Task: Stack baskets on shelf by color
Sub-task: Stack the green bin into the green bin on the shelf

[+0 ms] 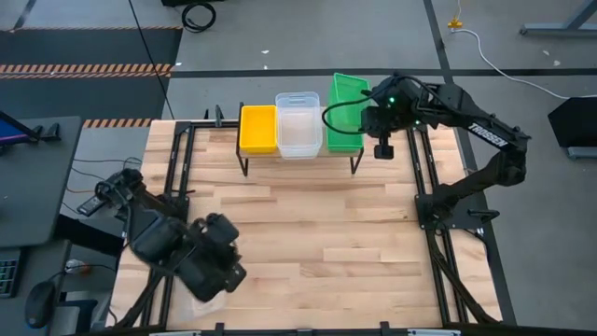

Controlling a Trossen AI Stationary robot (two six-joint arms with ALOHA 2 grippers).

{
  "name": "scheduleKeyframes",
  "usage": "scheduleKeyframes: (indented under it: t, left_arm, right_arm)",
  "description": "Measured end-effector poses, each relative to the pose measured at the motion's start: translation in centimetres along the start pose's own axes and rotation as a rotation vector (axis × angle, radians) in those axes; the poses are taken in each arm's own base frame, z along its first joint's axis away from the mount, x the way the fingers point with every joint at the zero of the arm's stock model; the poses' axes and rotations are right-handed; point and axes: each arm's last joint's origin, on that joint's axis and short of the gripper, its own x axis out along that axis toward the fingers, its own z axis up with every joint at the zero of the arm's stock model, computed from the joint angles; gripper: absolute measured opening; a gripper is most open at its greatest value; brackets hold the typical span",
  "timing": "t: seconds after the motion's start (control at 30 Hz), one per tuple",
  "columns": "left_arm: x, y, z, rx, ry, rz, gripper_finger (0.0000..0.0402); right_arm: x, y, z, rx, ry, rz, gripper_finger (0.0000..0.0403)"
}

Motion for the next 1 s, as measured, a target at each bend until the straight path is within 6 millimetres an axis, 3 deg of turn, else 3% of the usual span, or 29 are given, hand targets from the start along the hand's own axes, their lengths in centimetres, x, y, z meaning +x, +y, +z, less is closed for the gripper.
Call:
scheduleKeyframes:
  t: [0.17,0.37,0.8,1.0]
  left_arm:
    - [-0.8,-0.2,-1.6,-0.062,-0.040,-0.025,0.0128]
    - [-0.9,-0.2,-1.9,-0.084,-0.052,-0.031,0.0128]
    - [-0.9,-0.2,-1.9,-0.064,-0.068,-0.030,0.0128]
    - [-1.1,-0.3,-2.6,-0.072,0.008,-0.038,0.0128]
  right_arm:
    - [0.1,-1.3,-1.0,-0.003,0.049,-0.022,0.0010]
    - [0.4,-2.2,-1.6,0.043,0.043,0.027,0.0010]
    - [5.2,-3.0,-1.0,0.059,0.168,0.108,0.0008]
    - [7.2,-3.1,-1.1,0.052,0.238,0.160,0.0008]
